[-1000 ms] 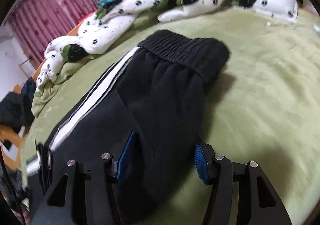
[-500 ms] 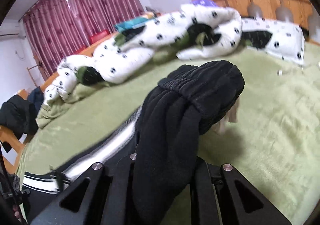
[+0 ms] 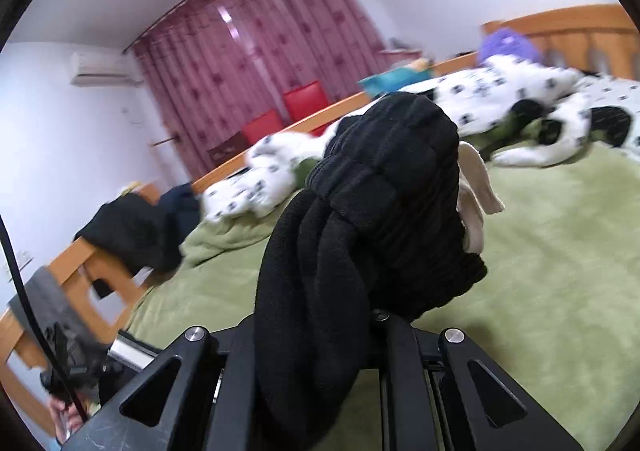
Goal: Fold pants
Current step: 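Grasp and lift the ribbed cuffs with the right gripper while the left gripper pinches the striped edge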
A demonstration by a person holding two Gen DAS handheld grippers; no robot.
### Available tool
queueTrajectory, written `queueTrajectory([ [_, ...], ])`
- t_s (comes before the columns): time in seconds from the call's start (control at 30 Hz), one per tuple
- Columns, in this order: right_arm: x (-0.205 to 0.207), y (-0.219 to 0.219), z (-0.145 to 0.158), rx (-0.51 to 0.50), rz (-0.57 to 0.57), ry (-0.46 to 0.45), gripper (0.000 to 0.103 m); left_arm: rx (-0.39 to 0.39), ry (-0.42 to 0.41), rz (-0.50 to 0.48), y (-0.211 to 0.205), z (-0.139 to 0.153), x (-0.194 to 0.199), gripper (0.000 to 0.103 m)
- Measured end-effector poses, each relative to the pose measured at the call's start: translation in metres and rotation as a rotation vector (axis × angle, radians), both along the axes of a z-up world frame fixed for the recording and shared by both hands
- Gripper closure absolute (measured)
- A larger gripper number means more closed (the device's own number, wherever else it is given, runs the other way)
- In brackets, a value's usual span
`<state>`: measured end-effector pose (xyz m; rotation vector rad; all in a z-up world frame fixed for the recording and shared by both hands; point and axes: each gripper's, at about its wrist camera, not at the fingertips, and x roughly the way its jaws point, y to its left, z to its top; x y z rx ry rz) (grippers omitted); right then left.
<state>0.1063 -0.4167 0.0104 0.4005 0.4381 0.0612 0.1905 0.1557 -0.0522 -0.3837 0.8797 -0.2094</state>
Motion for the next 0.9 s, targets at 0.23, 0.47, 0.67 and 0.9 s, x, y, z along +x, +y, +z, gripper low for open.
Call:
queueTrajectory([
  [0.23, 0.045, -0.028, -0.138, -0.057, -0.035, 0.404, 0.088, 0.160, 0.115, 0.105, 0.026, -0.081, 0.016, 0.089],
  [0.47, 0.009, -0.043, -0.155, -0.003, 0.034, 0.433, 0.078, 0.200, 0.164, 0.166, 0.033, -0.095, 0.008, 0.066],
  [0.67, -0.016, -0.056, -0.154, 0.040, -0.033, 0.404, 0.041, 0.275, 0.107, 0.127, 0.020, -0.071, -0.038, 0.053],
  [0.9, 0.026, -0.081, -0.170, 0.265, -0.121, 0.413, 0.036, 0.169, 0.067, 0.068, 0.004, -0.068, -0.084, 0.050],
])
